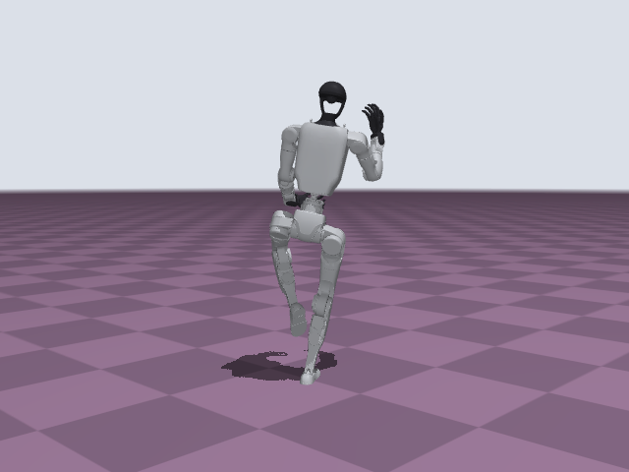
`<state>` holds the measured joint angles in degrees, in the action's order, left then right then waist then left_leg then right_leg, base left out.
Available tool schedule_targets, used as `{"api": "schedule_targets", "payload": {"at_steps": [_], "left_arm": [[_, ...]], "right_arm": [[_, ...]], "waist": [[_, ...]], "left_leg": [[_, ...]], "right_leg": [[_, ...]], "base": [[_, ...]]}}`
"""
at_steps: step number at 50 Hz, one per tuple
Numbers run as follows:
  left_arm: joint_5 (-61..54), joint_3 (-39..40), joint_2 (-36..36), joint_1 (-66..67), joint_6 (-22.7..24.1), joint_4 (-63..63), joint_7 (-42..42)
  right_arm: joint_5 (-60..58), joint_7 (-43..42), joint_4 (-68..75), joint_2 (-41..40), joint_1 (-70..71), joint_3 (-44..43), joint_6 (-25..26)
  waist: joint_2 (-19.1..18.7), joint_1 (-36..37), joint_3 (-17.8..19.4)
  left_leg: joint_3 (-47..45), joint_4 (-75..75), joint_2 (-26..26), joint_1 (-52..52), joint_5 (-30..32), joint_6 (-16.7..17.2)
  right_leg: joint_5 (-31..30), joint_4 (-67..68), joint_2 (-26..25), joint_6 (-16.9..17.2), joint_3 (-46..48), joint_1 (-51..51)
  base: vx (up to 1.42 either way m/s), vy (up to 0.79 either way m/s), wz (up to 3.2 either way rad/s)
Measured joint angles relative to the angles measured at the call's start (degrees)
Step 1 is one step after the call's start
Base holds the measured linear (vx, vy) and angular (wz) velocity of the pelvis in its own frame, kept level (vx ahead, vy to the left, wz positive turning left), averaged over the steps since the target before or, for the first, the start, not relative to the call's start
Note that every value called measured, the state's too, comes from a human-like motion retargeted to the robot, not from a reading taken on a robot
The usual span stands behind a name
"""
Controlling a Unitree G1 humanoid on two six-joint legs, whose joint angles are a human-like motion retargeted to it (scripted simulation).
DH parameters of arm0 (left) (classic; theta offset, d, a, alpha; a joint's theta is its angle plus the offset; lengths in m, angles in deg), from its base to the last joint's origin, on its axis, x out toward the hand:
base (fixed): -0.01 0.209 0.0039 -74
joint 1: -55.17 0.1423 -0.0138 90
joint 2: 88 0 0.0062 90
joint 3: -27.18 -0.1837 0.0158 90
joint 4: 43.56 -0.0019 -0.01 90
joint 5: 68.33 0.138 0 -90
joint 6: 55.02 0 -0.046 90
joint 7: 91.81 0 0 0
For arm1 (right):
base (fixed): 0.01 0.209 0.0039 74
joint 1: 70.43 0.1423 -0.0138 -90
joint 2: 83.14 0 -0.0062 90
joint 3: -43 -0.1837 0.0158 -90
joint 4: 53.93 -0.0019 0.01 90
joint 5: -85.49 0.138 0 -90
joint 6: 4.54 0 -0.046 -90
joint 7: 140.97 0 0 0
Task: Kungfu
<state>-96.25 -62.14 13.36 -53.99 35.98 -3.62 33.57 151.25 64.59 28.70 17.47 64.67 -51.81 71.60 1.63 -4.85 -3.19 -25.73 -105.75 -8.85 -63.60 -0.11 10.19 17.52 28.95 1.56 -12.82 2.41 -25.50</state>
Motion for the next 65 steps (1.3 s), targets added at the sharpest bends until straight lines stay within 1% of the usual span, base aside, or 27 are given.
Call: {"api": "schedule_targets", "payload": {"at_steps": [2,3,5,7,8,9,10,12,13,15,17,19,23,25,28,30,32,35,40,43,50,54,57,60,62,63,65], "left_arm": [[3.9,4.4,-8.5,-1.8,4.3,1.4,1.1],[6.2,6.4,-12.4,-2.9,6.7,0.9,3.3],[10.6,9.3,-20.4,-6.4,12.2,-3.2,11.5],[14.9,12.1,-27.7,-11.5,17.5,-11.6,22.1],[16.8,13.6,-30.6,-13.3,19.3,-16.2,27.6],[18.2,15.2,-32.7,-14.7,20.7,-20.5,32.3],[19.3,16.9,-34.3,-15.9,21.9,-24.6,36.5],[17.8,20.3,-34.7,-14.8,22.8,-26.6,38.9],[15.9,21.4,-34.3,-12.7,23.1,-26.2,38.6],[12.8,22.9,-32.2,-6.4,23.7,-22.8,36.8],[12.0,24.8,-28.7,-1.5,24.2,-17.1,36.7],[13.9,26.5,-23.5,2.3,26.1,-11.0,38.2],[20.0,26.5,-12.3,8.6,35.0,-2.5,50.9],[22.5,25.0,-7.4,10.1,39.9,-0.8,61.5],[22.6,22.3,-2.9,11.5,43.4,-0.3,71.2],[22.2,21.1,-1.8,12.6,43.2,-0.4,70.4],[22.6,20.6,-2.2,13.2,41.9,-0.4,67.6],[22.8,20.1,-3.1,13.0,39.5,0.4,65.3],[21.0,20.4,-3.4,11.9,39.0,3.7,66.4],[19.5,20.9,-3.5,10.8,38.5,6.6,66.5],[17.8,21.5,-6.9,3.1,37.0,12.7,67.1],[15.7,20.4,-10.7,-6.8,34.3,12.4,65.6],[14.0,18.8,-13.7,-15.3,32.0,9.2,64.8],[12.4,17.1,-17.2,-23.8,31.5,2.7,64.5],[11.8,16.0,-19.8,-28.1,32.4,-3.0,63.4],[11.3,14.8,-20.9,-30.3,33.0,-6.3,62.8],[10.7,13.1,-22.4,-33.8,32.8,-12.0,61.0]], "right_arm": [[-8.1,-4.5,-0.6,4.7,2.9,-4.7,-8.1],[-12.3,-7.4,-0.5,6.7,4.0,-6.5,-11.8],[-21.6,-15.6,-0.7,9.8,6.3,-9.4,-18.6],[-32.5,-27.1,-2.3,11.9,8.7,-11.4,-23.4],[-37.1,-32.4,-3.3,12.7,9.5,-12.0,-25.0],[-40.7,-37.3,-4.4,13.4,10.2,-12.3,-26.0],[-43.8,-41.9,-5.6,14.3,10.8,-12.6,-26.8],[-46.6,-47.0,-7.4,17.0,10.3,-14.5,-28.0],[-48.0,-49.0,-8.6,18.1,8.8,-15.8,-28.4],[-51.1,-51.9,-12.6,18.9,3.4,-18.1,-28.4],[-52.8,-53.3,-16.9,19.4,1.7,-19.2,-28.0],[-53.0,-54.7,-20.3,21.0,-0.7,-21.2,-27.7],[-53.9,-55.6,-26.3,23.5,-7.4,-26.3,-28.1],[-55.3,-54.6,-28.3,23.8,-9.3,-27.7,-27.8],[-57.7,-53.7,-28.9,23.7,-10.5,-27.9,-27.7],[-58.8,-54.2,-28.2,23.4,-11.2,-27.4,-27.7],[-59.3,-54.6,-27.5,22.8,-12.0,-27.0,-27.6],[-58.8,-54.4,-25.8,22.1,-12.9,-26.2,-26.9],[-56.3,-51.9,-19.4,19.6,-13.1,-21.6,-25.0],[-53.7,-48.6,-13.1,16.2,-11.2,-16.4,-23.8],[-44.4,-37.9,6.8,6.6,-6.7,-7.2,-21.3],[-39.0,-29.6,21.7,2.2,-1.8,-3.3,-18.4],[-38.3,-23.9,34.3,0.1,3.8,-0.2,-15.6],[-40.4,-19.9,48.6,-2.0,10.4,2.2,-17.5],[-42.1,-19.7,59.0,-3.8,15.0,3.3,-19.0],[-42.8,-20.1,63.7,-4.9,17.1,3.4,-18.6],[-43.8,-20.2,70.4,-6.9,19.9,3.0,-16.7]], "waist": [[1.1,1.7,0.2],[2.2,3.0,1.2],[4.2,6.2,5.5],[7.4,7.1,9.9],[8.6,6.5,11.0],[9.2,5.9,11.5],[9.6,5.3,11.8],[10.1,5.3,10.1],[10.5,5.6,8.7],[11.2,6.5,5.3],[11.5,6.9,6.6],[10.9,7.7,7.3],[7.5,8.4,4.0],[5.4,8.4,2.9],[3.9,5.7,0.4],[3.6,3.2,-2.1],[3.4,2.3,-3.1],[3.0,2.9,-3.1],[0.7,6.7,-2.9],[-0.7,10.0,-2.2],[-1.5,20.0,-0.1],[-2.2,26.0,1.4],[-2.9,28.4,1.4],[-3.0,27.3,-0.5],[-2.3,27.1,-1.9],[-2.0,27.1,-2.3],[0.5,27.6,-3.4]], "left_leg": [[0.8,-3.1,-7.9,-5.2,-4.1,-7.2],[0.0,-0.2,-15.5,-5.0,-5.8,-12.4],[-3.2,14.0,-29.9,-2.8,-7.1,-18.9],[-1.5,42.2,-25.6,-2.5,2.7,-14.9],[3.1,58.7,-20.9,-2.2,10.2,-11.3],[7.5,72.2,-18.5,-1.4,12.7,-9.4],[11.8,84.3,-17.0,-0.3,12.7,-8.5],[12.7,86.5,-17.1,-4.2,-1.6,-14.4],[10.4,83.8,-17.8,-4.9,-5.6,-16.5],[11.6,71.4,-19.4,-7.5,-2.9,-16.9],[13.6,56.8,-18.0,-7.8,3.0,-15.8],[9.7,40.5,-19.7,-6.8,2.8,-14.4],[3.2,10.5,-25.4,-3.7,-0.7,-13.3],[1.9,-0.9,-24.6,-0.6,-1.7,-9.4],[-0.4,-9.5,-14.6,1.9,0.6,-1.8],[-2.1,-11.5,-8.6,2.6,2.5,1.3],[-3.1,-10.4,-7.1,4.9,3.9,2.6],[-2.7,-4.8,-7.6,8.5,5.6,1.8],[0.8,9.2,-13.3,10.8,6.0,-0.6],[2.2,20.1,-16.3,11.5,7.1,-2.1],[6.9,52.9,-13.7,15.2,11.4,-2.2],[7.4,73.3,-11.6,21.5,13.9,-1.2],[1.5,84.7,-10.7,26.1,12.7,-1.4],[-5.7,88.0,-9.0,28.7,5.7,-5.7],[-9.3,86.4,-8.1,31.5,5.9,-8.0],[-8.8,84.6,-7.1,32.8,6.4,-10.3],[-14.7,83.3,-4.2,33.9,-0.3,-17.7]], "right_leg": [[-1.6,-2.4,-2.4,-1.4,-0.1,2.6],[-2.1,-2.7,-2.9,-1.9,-0.3,4.4],[-4.4,-2.6,-3.2,-2.1,-0.6,9.0],[-6.9,-3.2,-0.3,-1.0,-1.2,11.7],[-7.1,-4.2,1.1,-0.5,-1.5,12.9],[-6.5,-6.3,1.9,0.0,-1.5,14.4],[-5.5,-8.9,2.5,0.3,-1.4,16.0],[-6.1,-10.8,3.5,-0.1,0.0,15.9],[-6.4,-10.3,3.8,0.3,-0.4,14.8],[-6.1,-7.7,4.6,0.8,-1.6,12.4],[-5.7,-7.0,5.5,0.5,-3.5,12.4],[-5.1,-6.6,5.5,-0.1,-4.1,12.2],[-5.9,-9.6,2.2,-2.0,-1.8,11.2],[-7.2,-12.3,0.9,-2.2,-1.1,11.0],[-8.7,-15.3,2.1,-2.2,0.8,8.8],[-9.4,-16.5,3.8,-1.8,3.0,6.8],[-9.7,-17.2,4.9,-1.3,4.7,5.9],[-9.7,-18.2,5.2,-1.0,7.0,6.2],[-8.7,-20.0,3.6,-0.4,11.1,9.0],[-7.8,-20.6,2.9,0.2,13.6,11.4],[-4.2,-21.5,3.7,3.1,19.2,19.8],[-1.8,-22.0,3.0,6.8,21.6,26.6],[-0.5,-22.6,2.1,10.2,24.4,31.6],[-0.4,-23.1,1.5,13.9,29.0,35.3],[-1.4,-22.6,1.8,16.9,30.2,37.2],[-2.3,-22.2,2.2,18.8,30.6,38.2],[-6.2,-21.1,5.5,24.0,32.5,39.6]], "base": [[0.25,-0.38,-0.59],[0.17,-0.31,-1.08],[0.01,-0.07,-1.33],[-0.29,0.1,-0.76],[-0.38,0.07,-0.18],[-0.39,0.06,0.06],[-0.31,0.05,0.14],[-0.03,0.0,0.09],[0.36,-0.01,-0.13],[0.46,0.08,-0.36],[-0.01,0.25,-0.53],[-0.04,0.15,-0.13],[0.23,-0.05,0.43],[0.11,0.06,0.39],[-0.02,0.17,0.91],[0.01,0.16,1.3],[0.08,0.07,1.01],[0.09,0.02,0.66],[0.24,0.08,0.49],[0.32,0.17,0.5],[0.36,0.13,0.84],[0.58,0.03,1.2],[0.62,-0.03,1.63],[0.8,-0.03,1.97],[1.06,-0.03,1.42],[1.0,-0.04,1.06],[0.84,-0.07,0.83]]}}
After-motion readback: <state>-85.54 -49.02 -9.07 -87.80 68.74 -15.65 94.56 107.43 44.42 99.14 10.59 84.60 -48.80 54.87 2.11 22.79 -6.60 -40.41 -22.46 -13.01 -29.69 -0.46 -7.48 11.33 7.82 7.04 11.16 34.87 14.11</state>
